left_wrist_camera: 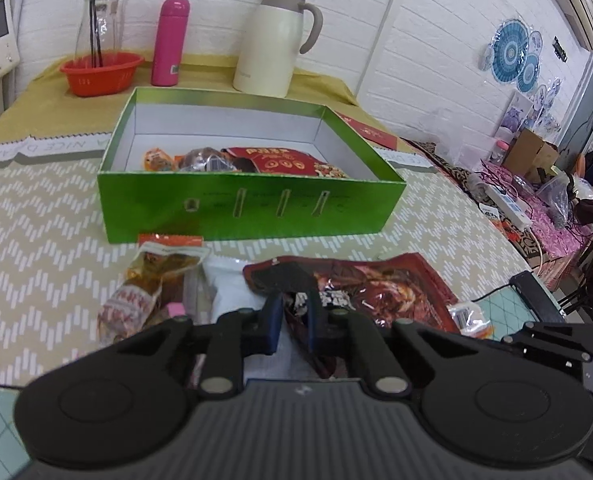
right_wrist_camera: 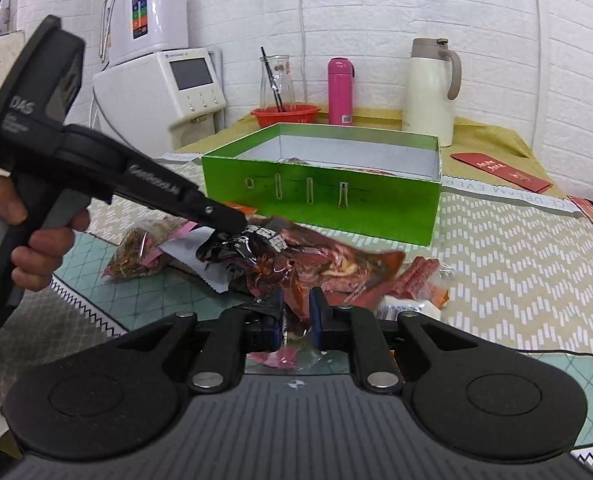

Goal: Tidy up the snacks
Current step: 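Return both grippers to the snack pile and grasp the brown jerky pack with the right gripper, then lift the brown jerky pack toward the green box with the right gripper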

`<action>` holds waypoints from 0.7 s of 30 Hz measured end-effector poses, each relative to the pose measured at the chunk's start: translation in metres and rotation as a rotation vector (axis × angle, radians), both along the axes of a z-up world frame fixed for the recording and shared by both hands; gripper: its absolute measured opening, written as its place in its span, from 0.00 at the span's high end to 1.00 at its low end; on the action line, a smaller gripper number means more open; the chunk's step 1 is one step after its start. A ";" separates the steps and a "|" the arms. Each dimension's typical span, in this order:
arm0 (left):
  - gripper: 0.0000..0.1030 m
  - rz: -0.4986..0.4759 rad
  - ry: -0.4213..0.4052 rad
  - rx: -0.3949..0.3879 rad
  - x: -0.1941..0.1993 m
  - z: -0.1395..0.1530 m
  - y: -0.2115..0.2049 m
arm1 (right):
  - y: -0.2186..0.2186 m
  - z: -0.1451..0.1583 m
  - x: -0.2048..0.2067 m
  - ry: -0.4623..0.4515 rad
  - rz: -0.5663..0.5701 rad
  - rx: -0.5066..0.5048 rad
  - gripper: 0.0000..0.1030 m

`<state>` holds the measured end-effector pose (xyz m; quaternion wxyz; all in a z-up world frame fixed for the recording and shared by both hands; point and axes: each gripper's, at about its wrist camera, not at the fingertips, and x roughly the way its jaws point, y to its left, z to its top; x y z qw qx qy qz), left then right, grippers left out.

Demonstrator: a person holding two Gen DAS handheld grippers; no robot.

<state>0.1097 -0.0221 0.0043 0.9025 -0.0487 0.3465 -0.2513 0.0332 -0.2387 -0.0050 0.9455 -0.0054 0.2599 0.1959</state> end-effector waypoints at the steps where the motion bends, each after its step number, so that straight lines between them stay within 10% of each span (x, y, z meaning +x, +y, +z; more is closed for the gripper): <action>1: 0.96 0.005 -0.004 -0.008 -0.005 -0.001 0.002 | 0.001 0.000 -0.001 0.001 0.002 -0.005 0.75; 3: 0.96 0.020 0.004 -0.044 -0.009 -0.001 0.005 | 0.000 0.000 -0.004 0.011 0.020 0.014 0.61; 6: 0.59 0.018 0.005 -0.045 -0.008 -0.002 0.004 | -0.006 0.003 -0.007 0.018 -0.001 0.061 0.53; 11: 0.59 0.012 0.012 -0.051 -0.005 -0.006 0.003 | -0.028 0.007 -0.009 0.037 -0.105 0.167 0.33; 21: 0.59 -0.010 0.021 -0.045 0.008 -0.009 -0.001 | -0.041 -0.014 0.014 0.186 -0.147 0.335 0.38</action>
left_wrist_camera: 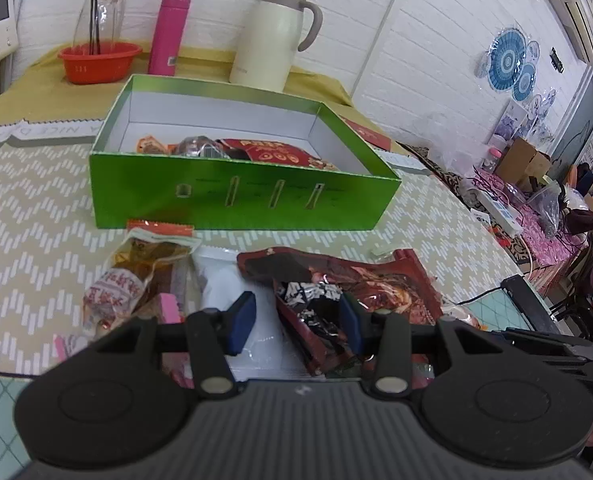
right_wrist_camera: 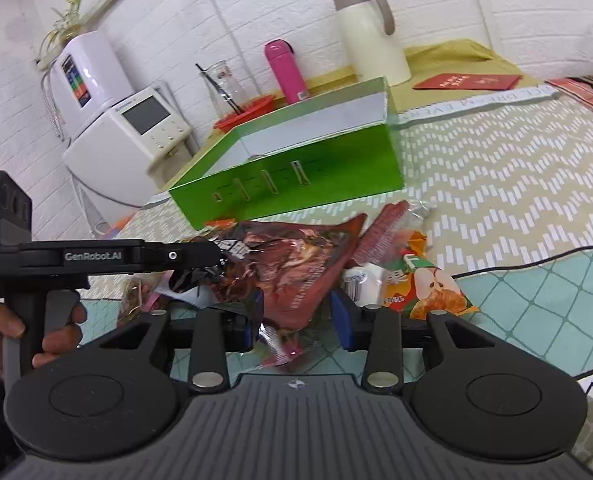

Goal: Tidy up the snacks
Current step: 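Lift the brown jerky pack toward the green box with the right gripper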

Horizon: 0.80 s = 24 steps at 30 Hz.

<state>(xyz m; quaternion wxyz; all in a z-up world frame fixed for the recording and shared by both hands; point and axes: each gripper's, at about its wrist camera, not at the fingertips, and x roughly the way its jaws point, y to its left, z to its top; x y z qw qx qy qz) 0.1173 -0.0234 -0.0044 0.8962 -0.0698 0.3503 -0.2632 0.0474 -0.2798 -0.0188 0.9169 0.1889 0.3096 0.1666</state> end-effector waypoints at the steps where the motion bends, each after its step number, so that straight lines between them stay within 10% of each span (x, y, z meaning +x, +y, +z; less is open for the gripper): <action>1: 0.59 -0.005 -0.001 0.006 0.002 0.000 -0.002 | 0.000 -0.001 0.002 0.001 -0.008 0.007 0.39; 7: 0.85 0.002 -0.017 0.049 0.006 -0.002 -0.012 | 0.006 0.000 0.007 -0.016 -0.023 -0.019 0.61; 24: 0.86 0.074 -0.159 -0.070 0.026 0.067 0.000 | 0.013 0.072 0.036 -0.263 -0.005 -0.167 0.65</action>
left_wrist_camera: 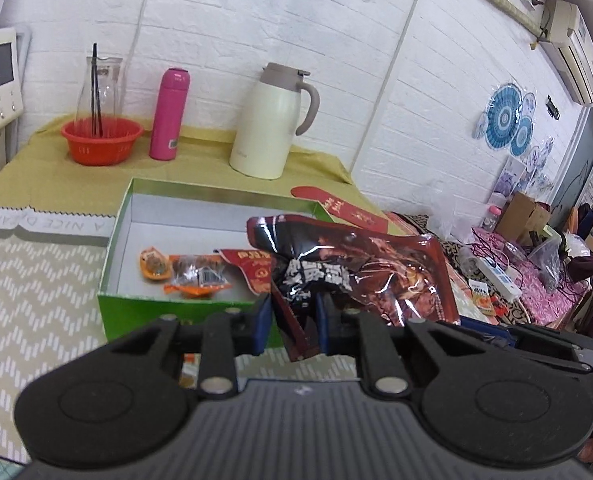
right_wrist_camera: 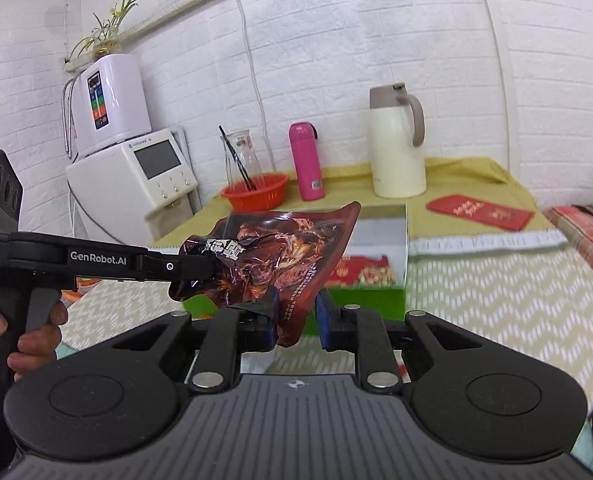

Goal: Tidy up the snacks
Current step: 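Lift the brown jerky pack toward the green box with the right gripper, then lower the brown jerky packs into the green box and open both grippers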

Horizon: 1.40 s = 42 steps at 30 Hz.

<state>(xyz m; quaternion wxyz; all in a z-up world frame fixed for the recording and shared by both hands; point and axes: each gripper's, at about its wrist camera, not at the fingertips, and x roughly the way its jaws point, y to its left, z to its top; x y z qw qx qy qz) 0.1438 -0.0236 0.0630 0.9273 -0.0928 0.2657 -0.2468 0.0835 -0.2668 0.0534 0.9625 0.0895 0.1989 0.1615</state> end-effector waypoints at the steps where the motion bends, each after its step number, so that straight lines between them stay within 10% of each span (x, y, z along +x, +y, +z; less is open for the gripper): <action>1: 0.86 0.004 0.005 -0.010 0.008 0.001 -0.001 | 0.000 0.001 0.006 -0.004 -0.004 -0.004 0.65; 23: 0.87 0.075 0.157 0.026 0.129 -0.044 -0.029 | -0.017 -0.043 0.124 0.107 -0.027 -0.037 0.65; 27: 0.85 0.064 0.168 0.012 0.132 -0.048 -0.028 | -0.014 -0.048 0.130 0.089 -0.028 -0.069 0.49; 30: 0.38 0.096 0.113 -0.019 0.124 -0.044 -0.024 | -0.011 -0.048 0.126 0.047 -0.019 -0.106 0.14; 32: 0.36 0.119 0.047 -0.002 0.115 -0.038 -0.025 | -0.009 -0.047 0.121 0.007 -0.015 -0.136 0.00; 42: 0.06 0.182 -0.021 0.082 0.088 -0.022 -0.028 | 0.002 -0.042 0.101 -0.030 0.010 -0.225 0.00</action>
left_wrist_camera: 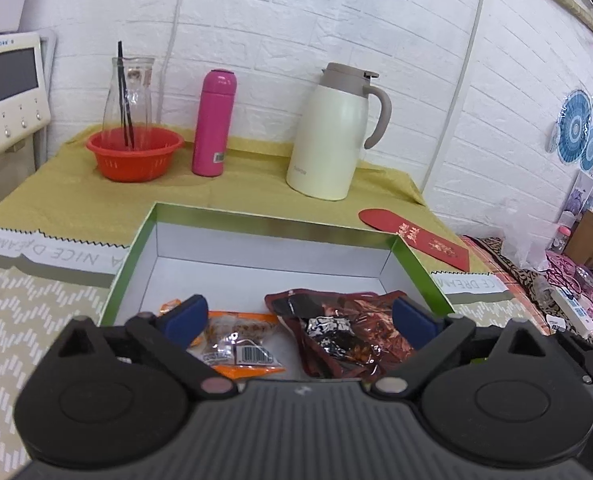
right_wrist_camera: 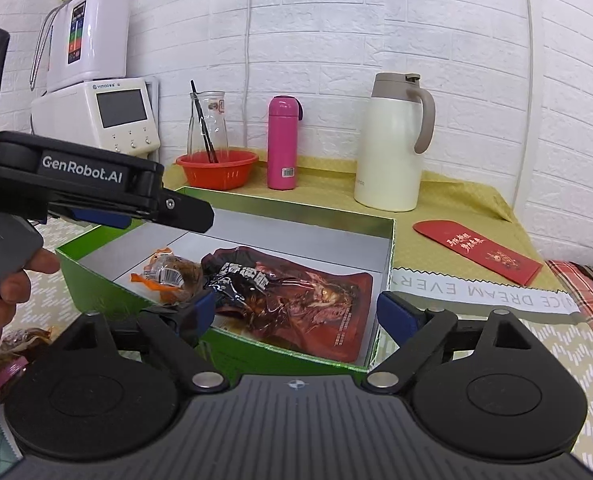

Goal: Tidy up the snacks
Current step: 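Lower the brown jerky packs into the green box and open both grippers, then grasp the clear red-date bag with the right gripper while the left grasps red sausage sticks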

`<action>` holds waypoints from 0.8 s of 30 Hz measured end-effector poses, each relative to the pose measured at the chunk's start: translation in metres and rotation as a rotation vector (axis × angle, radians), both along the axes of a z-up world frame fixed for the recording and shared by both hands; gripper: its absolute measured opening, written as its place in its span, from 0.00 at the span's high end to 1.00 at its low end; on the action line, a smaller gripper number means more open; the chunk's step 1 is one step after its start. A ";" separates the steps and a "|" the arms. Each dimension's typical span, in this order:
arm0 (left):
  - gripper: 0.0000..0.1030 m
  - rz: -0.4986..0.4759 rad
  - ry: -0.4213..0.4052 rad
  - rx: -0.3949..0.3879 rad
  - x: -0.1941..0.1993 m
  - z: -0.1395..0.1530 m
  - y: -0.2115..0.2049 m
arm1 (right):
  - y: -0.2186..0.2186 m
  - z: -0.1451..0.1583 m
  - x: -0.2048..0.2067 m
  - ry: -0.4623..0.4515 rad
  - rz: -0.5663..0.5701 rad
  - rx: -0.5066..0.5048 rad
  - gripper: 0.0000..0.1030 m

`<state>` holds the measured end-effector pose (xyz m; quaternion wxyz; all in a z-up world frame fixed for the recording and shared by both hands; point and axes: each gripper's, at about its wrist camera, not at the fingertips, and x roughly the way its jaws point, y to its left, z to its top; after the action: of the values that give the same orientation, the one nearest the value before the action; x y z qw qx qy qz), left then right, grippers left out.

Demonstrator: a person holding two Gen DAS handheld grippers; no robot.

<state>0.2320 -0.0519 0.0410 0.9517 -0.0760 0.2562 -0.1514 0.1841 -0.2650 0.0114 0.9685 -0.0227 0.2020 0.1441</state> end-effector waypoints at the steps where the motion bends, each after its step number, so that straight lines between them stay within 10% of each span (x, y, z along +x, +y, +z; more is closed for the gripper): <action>1: 0.06 -0.001 -0.004 0.000 -0.003 0.002 0.000 | 0.000 0.002 -0.004 -0.003 0.003 0.000 0.00; 24: 0.06 -0.107 -0.127 -0.069 -0.138 0.037 0.020 | -0.020 0.040 -0.122 -0.097 -0.102 0.014 0.00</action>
<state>0.0943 -0.0319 0.0782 0.9533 -0.0851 0.1939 -0.2152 0.0617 -0.2850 0.0519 0.9833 -0.0127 0.1547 0.0948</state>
